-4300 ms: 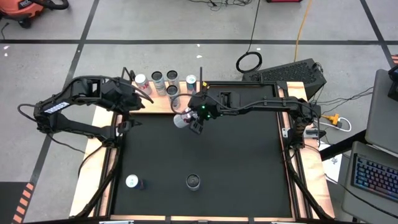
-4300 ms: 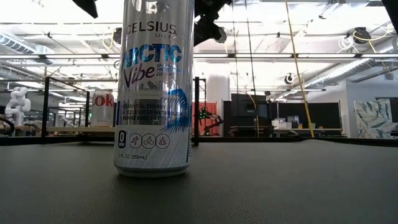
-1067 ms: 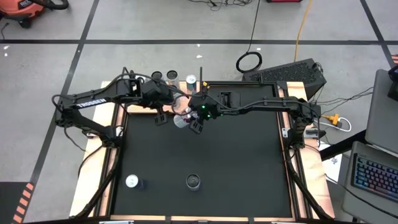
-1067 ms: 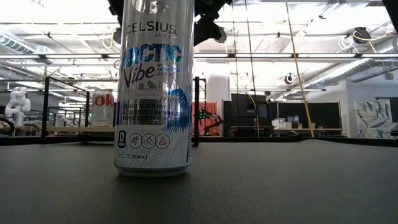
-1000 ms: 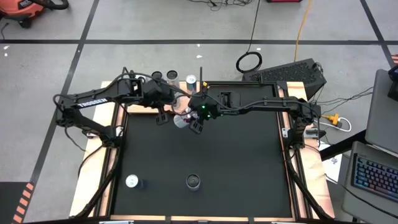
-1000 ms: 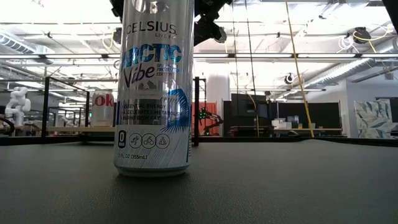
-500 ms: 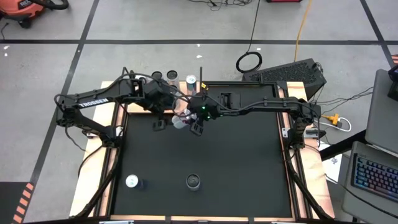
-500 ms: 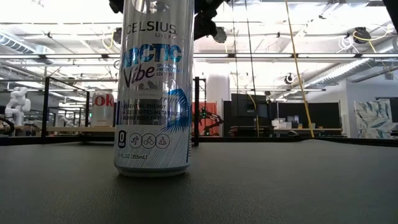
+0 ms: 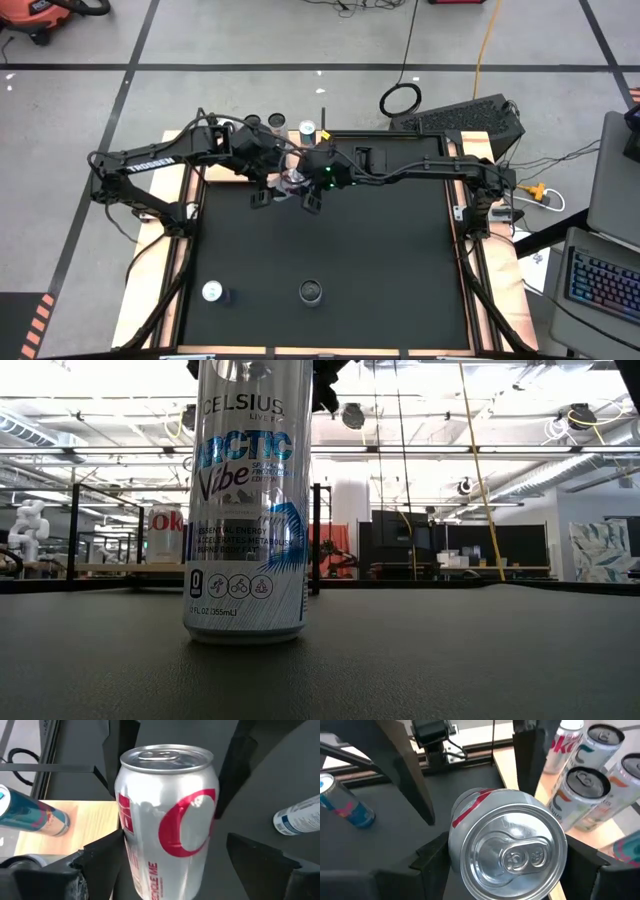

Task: Place canned beverage on shelf
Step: Put the red silver soda can on the shelf aligned with the red silver soda can

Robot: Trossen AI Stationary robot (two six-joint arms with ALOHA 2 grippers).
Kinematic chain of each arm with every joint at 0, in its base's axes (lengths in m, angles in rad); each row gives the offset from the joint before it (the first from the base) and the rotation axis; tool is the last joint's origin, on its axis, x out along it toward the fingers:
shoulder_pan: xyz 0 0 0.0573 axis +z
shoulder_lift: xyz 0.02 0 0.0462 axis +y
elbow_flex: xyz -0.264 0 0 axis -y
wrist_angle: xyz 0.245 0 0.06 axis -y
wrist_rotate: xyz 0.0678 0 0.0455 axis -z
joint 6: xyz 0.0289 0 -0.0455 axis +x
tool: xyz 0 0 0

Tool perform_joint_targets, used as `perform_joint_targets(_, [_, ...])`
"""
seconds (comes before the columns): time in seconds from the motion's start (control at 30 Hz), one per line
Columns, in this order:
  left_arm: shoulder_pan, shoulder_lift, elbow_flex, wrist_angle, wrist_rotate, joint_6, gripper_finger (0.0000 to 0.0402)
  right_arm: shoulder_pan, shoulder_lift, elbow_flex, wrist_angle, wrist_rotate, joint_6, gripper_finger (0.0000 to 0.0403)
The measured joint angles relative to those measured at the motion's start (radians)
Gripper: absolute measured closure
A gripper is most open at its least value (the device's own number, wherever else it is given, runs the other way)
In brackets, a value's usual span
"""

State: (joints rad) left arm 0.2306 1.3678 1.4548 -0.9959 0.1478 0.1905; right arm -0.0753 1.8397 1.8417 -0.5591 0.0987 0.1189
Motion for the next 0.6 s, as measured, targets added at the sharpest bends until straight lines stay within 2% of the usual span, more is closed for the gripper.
perform_joint_targets(0.23, [-0.001,0.001,0.0,0.016,0.003,-0.001,0.0056,0.004,0.0,0.0,0.086,-0.03,-0.008,0.014])
perform_joint_targets(0.6, [-0.001,0.001,0.0,0.015,0.002,0.026,0.0056,0.003,0.0,0.0,0.08,-0.029,-0.011,0.014])
